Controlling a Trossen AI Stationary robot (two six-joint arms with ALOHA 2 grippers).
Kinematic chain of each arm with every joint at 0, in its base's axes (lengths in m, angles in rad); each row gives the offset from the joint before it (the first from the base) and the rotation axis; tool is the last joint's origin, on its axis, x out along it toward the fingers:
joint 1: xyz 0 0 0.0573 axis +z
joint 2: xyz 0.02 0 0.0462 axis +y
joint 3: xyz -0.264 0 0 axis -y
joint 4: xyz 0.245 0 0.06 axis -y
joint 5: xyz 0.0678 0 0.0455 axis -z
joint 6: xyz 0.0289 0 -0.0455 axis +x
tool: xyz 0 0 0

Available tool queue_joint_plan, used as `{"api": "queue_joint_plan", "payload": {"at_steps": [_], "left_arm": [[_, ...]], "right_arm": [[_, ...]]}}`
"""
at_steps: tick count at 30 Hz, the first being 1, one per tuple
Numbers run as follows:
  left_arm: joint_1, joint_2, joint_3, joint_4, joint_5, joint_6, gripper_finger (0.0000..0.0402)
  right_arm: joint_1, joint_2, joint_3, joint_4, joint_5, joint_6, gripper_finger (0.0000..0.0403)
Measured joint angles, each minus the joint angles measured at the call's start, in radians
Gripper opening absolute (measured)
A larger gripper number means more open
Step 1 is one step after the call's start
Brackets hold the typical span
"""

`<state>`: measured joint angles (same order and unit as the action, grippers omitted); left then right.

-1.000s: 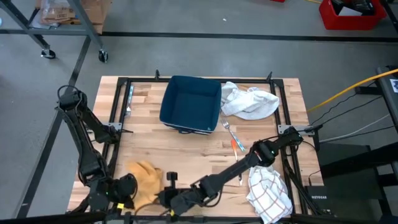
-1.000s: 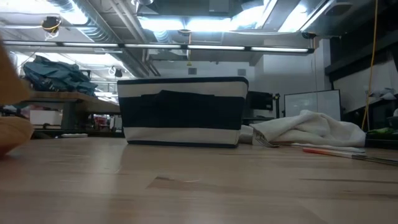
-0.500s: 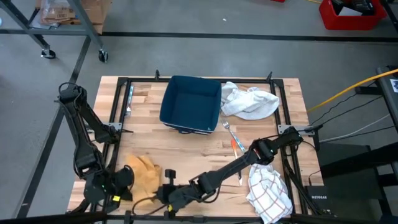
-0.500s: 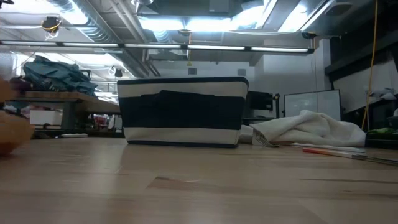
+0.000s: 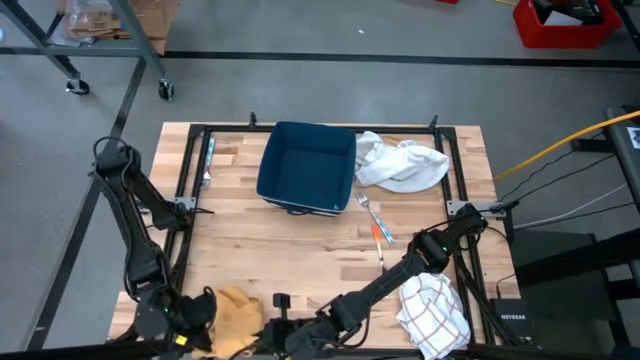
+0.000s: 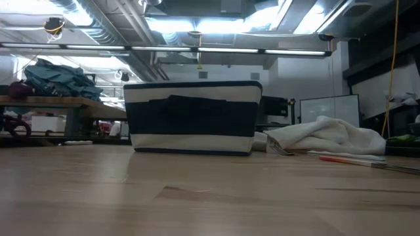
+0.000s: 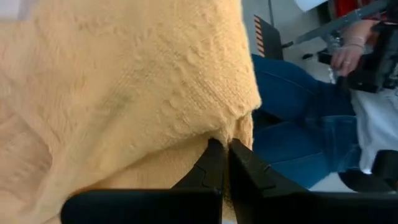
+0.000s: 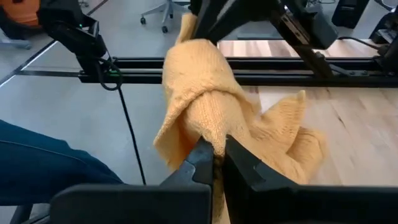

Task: Fold towel
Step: Fold the yellow towel

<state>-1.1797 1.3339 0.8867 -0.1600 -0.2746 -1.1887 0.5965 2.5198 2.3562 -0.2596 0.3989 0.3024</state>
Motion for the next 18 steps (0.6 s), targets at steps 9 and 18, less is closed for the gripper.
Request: {"api": "queue_joint_plan", "payload": {"at_steps": [9,18], "left_arm": [[-0.03,0.005,0.0,-0.182,-0.169,-0.172,0.0],[-0.084,0.003,0.001,-0.555,-0.2,-0.508,0.0]], "right_arm": [[-0.081,0.0,0.0,-0.039,-0.017,0.154,0.0015],[-0.16,0.002,-0.028,-0.064,-0.106,0.168,0.0015]]}}
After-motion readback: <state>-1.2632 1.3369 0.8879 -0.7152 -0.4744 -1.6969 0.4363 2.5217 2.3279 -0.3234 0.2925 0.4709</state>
